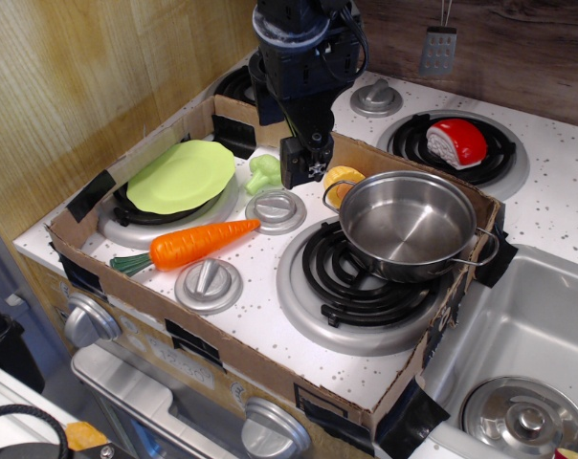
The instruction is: Put carrot on plate
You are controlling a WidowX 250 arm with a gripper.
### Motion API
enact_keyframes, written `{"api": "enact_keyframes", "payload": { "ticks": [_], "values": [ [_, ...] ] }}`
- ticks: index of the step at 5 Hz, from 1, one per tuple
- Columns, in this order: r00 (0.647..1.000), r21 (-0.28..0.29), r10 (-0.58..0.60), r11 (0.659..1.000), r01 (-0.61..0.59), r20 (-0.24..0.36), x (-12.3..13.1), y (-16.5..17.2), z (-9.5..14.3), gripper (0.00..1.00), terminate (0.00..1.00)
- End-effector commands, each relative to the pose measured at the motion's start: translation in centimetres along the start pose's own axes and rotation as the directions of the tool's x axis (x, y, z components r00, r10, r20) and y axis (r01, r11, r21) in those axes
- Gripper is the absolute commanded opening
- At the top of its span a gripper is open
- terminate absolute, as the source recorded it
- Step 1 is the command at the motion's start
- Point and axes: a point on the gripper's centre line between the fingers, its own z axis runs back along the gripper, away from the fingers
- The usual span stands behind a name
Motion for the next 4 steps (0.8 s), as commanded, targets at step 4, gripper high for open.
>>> {"api": "enact_keyframes", "payload": {
  "ticks": [4],
  "values": [
    [0.976,-0.05,0.167,0.983,-0.175,-0.137,-7.9,4.9,1.1,1.0,0.0]
  ]
}}
